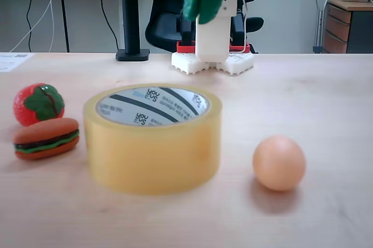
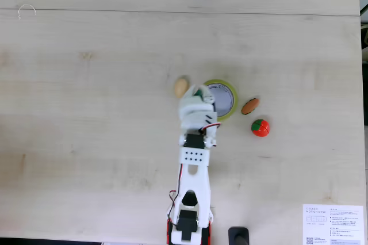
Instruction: Grasp a cucumber and put it in the hole.
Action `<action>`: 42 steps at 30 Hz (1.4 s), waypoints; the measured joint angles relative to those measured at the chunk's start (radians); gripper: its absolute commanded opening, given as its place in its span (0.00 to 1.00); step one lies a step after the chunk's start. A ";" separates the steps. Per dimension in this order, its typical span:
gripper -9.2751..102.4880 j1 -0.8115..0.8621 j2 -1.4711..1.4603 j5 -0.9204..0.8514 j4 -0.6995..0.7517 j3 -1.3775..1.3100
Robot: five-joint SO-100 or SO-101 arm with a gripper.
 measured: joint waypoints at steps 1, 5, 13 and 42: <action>0.08 0.011 -0.012 0.002 -0.023 0.000; 0.08 0.035 -0.044 0.003 -0.072 0.000; 0.08 0.061 -0.087 0.003 -0.078 0.000; 0.56 0.084 -0.114 0.003 -0.115 0.000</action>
